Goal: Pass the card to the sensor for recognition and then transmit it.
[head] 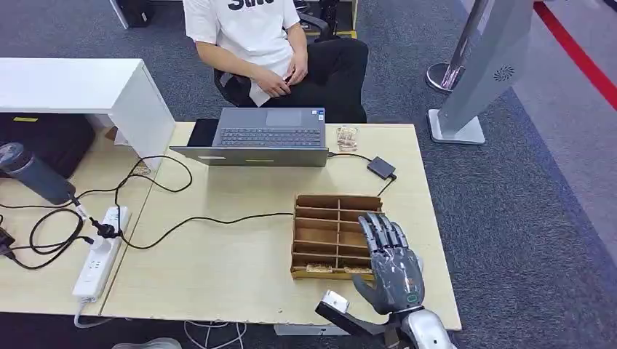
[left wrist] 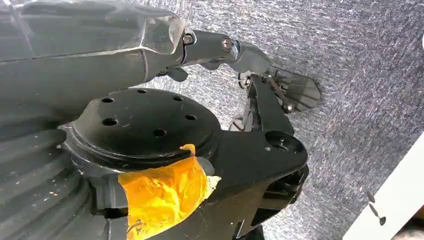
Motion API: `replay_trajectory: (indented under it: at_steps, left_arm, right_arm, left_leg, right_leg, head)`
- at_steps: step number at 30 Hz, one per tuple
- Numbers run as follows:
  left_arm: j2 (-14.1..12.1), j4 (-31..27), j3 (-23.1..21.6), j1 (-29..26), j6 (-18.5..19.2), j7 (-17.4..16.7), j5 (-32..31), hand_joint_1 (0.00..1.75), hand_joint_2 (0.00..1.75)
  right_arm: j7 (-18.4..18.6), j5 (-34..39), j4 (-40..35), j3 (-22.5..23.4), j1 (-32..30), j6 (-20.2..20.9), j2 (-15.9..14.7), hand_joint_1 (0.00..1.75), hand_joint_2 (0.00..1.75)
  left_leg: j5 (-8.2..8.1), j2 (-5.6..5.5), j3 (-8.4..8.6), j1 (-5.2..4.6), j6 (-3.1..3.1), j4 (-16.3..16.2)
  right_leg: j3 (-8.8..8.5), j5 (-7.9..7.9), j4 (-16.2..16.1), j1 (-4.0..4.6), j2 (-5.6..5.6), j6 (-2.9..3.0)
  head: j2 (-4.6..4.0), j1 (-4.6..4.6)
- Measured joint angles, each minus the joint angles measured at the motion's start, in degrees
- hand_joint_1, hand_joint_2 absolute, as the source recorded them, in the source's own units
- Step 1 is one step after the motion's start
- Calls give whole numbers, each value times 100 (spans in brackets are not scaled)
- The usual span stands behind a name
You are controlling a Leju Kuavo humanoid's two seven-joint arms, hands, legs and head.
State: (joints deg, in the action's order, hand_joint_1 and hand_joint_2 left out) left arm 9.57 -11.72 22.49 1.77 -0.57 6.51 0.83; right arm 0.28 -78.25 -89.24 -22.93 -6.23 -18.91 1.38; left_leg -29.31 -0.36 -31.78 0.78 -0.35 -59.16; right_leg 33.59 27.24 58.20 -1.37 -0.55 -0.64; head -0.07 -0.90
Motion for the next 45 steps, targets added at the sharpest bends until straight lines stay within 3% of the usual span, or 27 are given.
replay_trajectory:
  at_steps: [8, 31, 45]
  left_arm:
    - [17, 0, 70, 0, -2, -11, 20, 0, 175]
    - [44, 0, 146, 3, 37, -11, -15, 0, 175]
    - [44, 0, 149, 3, 48, -11, -35, 0, 175]
  right_arm:
    - [-347, 170, -20, 83, -127, -497, 100, 0, 175]
    - [-828, 87, 463, 155, -197, -1271, 184, 0, 175]
    - [-914, 111, 874, 247, -180, -1431, 243, 0, 175]
  left_leg:
    - [0, 0, 0, 0, 0, 0]
    - [0, 0, 0, 0, 0, 0]
    - [0, 0, -1, 0, 0, 0]
  right_leg:
    - [0, 0, 0, 0, 0, 0]
    - [0, 1, 0, 0, 0, 1]
    - [0, 1, 0, 0, 0, 1]
  head:
    - [0, 0]
    - [0, 0]
    - [0, 0]
